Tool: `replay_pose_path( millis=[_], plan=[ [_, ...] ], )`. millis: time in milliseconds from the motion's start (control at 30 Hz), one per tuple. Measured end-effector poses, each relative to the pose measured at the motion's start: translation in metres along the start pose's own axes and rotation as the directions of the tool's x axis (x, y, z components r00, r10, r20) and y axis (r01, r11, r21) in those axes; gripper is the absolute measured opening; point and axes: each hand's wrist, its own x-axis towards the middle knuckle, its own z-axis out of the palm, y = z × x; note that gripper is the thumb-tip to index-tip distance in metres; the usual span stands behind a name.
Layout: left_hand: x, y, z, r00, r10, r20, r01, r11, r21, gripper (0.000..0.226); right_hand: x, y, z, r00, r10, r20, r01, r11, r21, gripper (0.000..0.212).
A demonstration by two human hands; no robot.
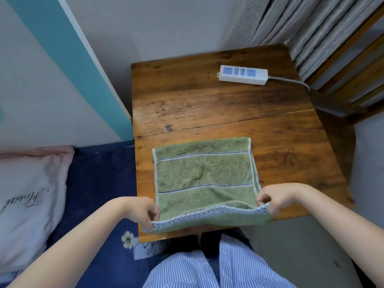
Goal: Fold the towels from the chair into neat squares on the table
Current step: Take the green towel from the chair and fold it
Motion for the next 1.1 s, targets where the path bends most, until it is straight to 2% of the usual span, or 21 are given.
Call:
replay_pose_path(
  millis=[133, 267, 367, 467, 533, 600, 633, 667, 700, 733, 767, 833, 867, 900, 933, 1000, 1067, 1100],
  plan=[
    [0.008, 0.004, 0.010, 0.990, -0.019, 0.137, 0.022, 1.000, -0.022, 0.033, 0.006, 0.006, 0.013, 0.994, 0.046, 0.103, -0.045, 0.999, -0.010, 0.031],
    [0.012, 0.011, 0.023, 0.987, -0.064, 0.145, 0.055, 0.997, 0.059, 0.033, 0.012, 0.015, 0.033, 0.998, 0.060, 0.023, -0.058, 0.995, -0.082, 0.033],
    [0.011, 0.011, 0.025, 0.994, -0.053, 0.091, 0.048, 0.997, 0.054, 0.032, 0.011, 0.015, 0.042, 0.994, 0.067, -0.084, -0.071, 0.997, -0.041, 0.032],
    [0.012, 0.005, 0.025, 0.999, -0.044, -0.005, 0.044, 0.999, -0.025, 0.032, 0.009, 0.014, 0.045, 0.979, 0.075, -0.189, -0.055, 0.992, 0.109, 0.031],
    [0.012, -0.001, 0.020, 0.994, -0.038, -0.102, 0.030, 0.997, -0.077, 0.031, 0.009, 0.012, 0.038, 0.968, 0.085, -0.237, -0.043, 0.984, 0.176, 0.028],
    [0.011, -0.004, 0.006, 0.961, -0.042, -0.272, 0.005, 0.990, -0.138, 0.031, 0.012, 0.009, 0.018, 0.942, 0.085, -0.325, -0.044, 0.990, 0.134, 0.025],
    [0.009, -0.005, -0.004, 0.912, -0.051, -0.408, -0.018, 0.986, -0.163, 0.031, 0.013, 0.005, 0.004, 0.907, 0.070, -0.414, -0.023, 0.993, 0.116, 0.019],
    [0.005, -0.004, -0.019, 0.810, -0.068, -0.583, -0.049, 0.982, -0.183, 0.030, 0.010, -0.003, -0.016, 0.837, 0.046, -0.545, 0.011, 0.995, 0.101, 0.012],
    [0.000, -0.002, -0.034, 0.663, -0.101, -0.742, -0.091, 0.973, -0.213, 0.029, 0.007, -0.011, -0.034, 0.733, 0.033, -0.679, 0.056, 0.992, 0.109, 0.009],
    [-0.007, 0.001, -0.052, 0.474, -0.142, -0.869, -0.151, 0.959, -0.239, 0.025, -0.001, -0.022, -0.054, 0.584, 0.033, -0.811, 0.113, 0.986, 0.121, 0.012],
    [-0.017, 0.005, -0.069, 0.287, -0.185, -0.940, -0.236, 0.937, -0.256, 0.021, -0.011, -0.032, -0.072, 0.418, 0.042, -0.908, 0.186, 0.974, 0.130, 0.016],
    [-0.042, 0.014, -0.099, -0.005, -0.226, -0.974, -0.422, 0.884, -0.202, 0.019, -0.038, -0.050, -0.104, 0.105, 0.061, -0.993, 0.306, 0.948, 0.091, 0.031],
    [-0.054, 0.017, -0.110, -0.092, -0.216, -0.972, -0.490, 0.860, -0.144, 0.020, -0.051, -0.056, -0.116, -0.007, 0.060, -0.998, 0.343, 0.938, 0.054, 0.035],
    [-0.066, 0.019, -0.119, -0.165, -0.194, -0.967, -0.534, 0.842, -0.078, 0.021, -0.063, -0.061, -0.126, -0.090, 0.049, -0.995, 0.369, 0.929, 0.012, 0.035],
    [-0.075, 0.019, -0.126, -0.225, -0.156, -0.962, -0.550, 0.835, -0.007, 0.023, -0.073, -0.064, -0.134, -0.132, 0.022, -0.991, 0.399, 0.916, -0.033, 0.031],
    [-0.088, 0.016, -0.131, -0.307, -0.060, -0.950, -0.519, 0.847, 0.114, 0.022, -0.086, -0.060, -0.139, -0.142, -0.036, -0.989, 0.450, 0.888, -0.097, 0.010],
    [-0.095, 0.008, -0.126, -0.391, 0.098, -0.915, -0.401, 0.877, 0.265, 0.015, -0.094, -0.055, -0.130, -0.120, -0.135, -0.983, 0.411, 0.895, -0.173, 0.025],
    [-0.095, 0.002, -0.120, -0.415, 0.195, -0.889, -0.322, 0.882, 0.344, 0.015, -0.094, -0.051, -0.121, -0.108, -0.200, -0.974, 0.361, 0.905, -0.226, 0.025]
  ],
)
